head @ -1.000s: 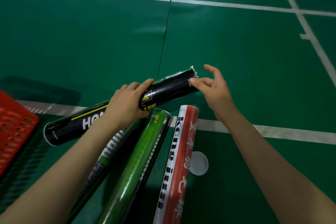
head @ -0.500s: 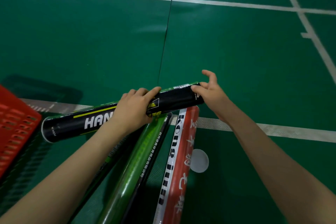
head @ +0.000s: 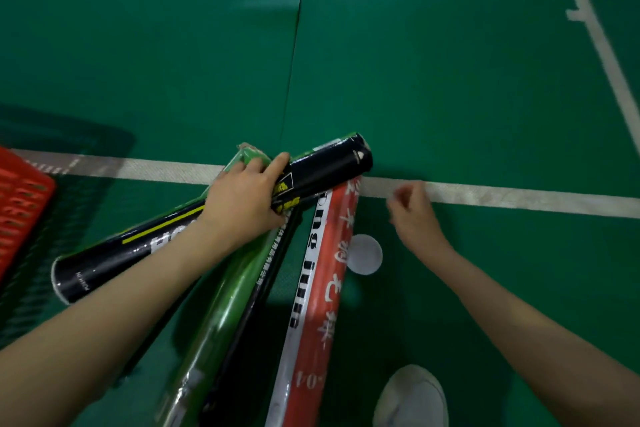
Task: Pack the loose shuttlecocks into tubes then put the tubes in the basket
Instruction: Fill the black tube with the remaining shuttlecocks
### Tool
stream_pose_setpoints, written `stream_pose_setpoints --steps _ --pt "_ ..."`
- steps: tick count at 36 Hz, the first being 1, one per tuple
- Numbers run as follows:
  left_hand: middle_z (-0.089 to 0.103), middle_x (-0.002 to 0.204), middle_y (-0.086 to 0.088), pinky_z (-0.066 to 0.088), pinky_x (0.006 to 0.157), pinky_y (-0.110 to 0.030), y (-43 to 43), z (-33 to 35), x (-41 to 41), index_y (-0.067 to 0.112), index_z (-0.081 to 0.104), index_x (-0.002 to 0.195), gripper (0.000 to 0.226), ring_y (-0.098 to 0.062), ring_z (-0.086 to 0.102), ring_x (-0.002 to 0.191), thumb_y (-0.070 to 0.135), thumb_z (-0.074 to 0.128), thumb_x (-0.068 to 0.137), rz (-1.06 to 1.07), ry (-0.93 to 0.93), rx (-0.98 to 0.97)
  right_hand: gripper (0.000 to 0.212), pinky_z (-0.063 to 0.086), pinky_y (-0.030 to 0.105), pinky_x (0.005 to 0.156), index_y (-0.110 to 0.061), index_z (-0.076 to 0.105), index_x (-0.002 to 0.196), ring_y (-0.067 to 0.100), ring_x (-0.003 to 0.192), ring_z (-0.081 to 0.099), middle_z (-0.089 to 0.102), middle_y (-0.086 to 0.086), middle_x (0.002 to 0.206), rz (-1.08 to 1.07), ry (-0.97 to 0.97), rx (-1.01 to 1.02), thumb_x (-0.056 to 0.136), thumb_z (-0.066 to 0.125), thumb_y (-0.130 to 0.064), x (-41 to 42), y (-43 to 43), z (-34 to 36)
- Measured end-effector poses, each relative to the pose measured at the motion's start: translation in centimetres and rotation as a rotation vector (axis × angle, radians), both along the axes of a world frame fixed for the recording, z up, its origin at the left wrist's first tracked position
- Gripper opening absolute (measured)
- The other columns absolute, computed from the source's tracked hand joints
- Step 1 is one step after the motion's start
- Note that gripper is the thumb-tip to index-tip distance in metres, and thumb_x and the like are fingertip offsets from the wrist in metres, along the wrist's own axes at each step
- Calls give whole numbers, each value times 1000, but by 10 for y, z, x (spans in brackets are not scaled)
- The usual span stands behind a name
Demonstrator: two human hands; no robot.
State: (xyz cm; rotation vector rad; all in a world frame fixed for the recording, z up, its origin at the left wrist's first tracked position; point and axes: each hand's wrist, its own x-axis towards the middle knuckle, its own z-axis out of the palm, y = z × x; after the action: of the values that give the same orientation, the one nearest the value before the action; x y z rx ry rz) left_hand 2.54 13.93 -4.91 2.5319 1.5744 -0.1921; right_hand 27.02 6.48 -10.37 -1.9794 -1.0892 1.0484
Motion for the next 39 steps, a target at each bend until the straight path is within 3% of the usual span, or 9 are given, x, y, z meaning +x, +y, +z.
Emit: stream_pose_setpoints --steps 2,5,16,20,25,27,30,34,39 --pt "51 128 -9 46 89 -42 -3 1 1 25 14 149 98 -32 51 112 49 70 72 -5 21 10 32 44 32 87 -13 49 115 21 108 48 46 4 112 344 -180 -204 88 62 -25 6 -13 -8" --pt "50 128 -10 46 89 -41 -10 1 5 23 12 149 100 -32 50 113 53 69 73 -16 41 13 72 38 34 101 -15 41 134 19 120 33 36 4 126 682 -334 -290 76 74 -41 4 -28 -12" --pt "51 122 -9 48 85 -41 -20 -3 16 21 12 148 101 -31 50 110 51 70 71 2 -1 -63 76 41 38 95 -13 35 137 25 119 37 38 7 127 765 -657 -128 75 72 -36 -4 -26 -26" --pt "51 121 -8 48 83 -40 -19 -1 15 21 14 148 100 -30 51 110 50 70 71 21 -29 -81 69 40 39 100 -10 34 138 28 122 40 37 11 135 296 -388 -120 81 68 -28 12 -6 -15" --pt "53 119 -6 50 86 -41 -19 0 14 24 16 147 97 -28 52 107 51 70 71 14 -93 -128 30 48 39 93 -19 42 129 21 100 53 45 12 122 -161 473 31 100 37 -21 19 34 25" --pt "53 119 -6 50 87 -42 -18 2 16 25 16 147 97 -27 52 107 50 70 71 -1 -113 -136 27 50 30 81 -18 45 123 16 90 52 46 10 109 -188 642 91 99 34 -15 15 46 38" --pt "51 121 -6 48 88 -40 -18 5 19 26 15 149 98 -27 50 109 49 70 71 -31 -127 -127 30 45 26 70 -18 51 120 13 85 53 52 7 103 -139 680 137 97 32 -18 7 55 45" --pt "50 122 -5 46 91 -41 -14 7 18 28 15 149 99 -28 48 111 49 70 70 -31 -160 -110 41 42 30 82 -26 58 116 10 92 55 58 -3 102 7 549 122 82 37 -37 1 61 53" --pt "52 115 -3 47 84 -39 -2 15 15 29 20 148 96 -28 51 105 47 72 68 -11 -247 -79 43 42 29 85 -29 62 113 6 92 57 63 -6 101 79 522 162 78 38 -34 1 70 61"
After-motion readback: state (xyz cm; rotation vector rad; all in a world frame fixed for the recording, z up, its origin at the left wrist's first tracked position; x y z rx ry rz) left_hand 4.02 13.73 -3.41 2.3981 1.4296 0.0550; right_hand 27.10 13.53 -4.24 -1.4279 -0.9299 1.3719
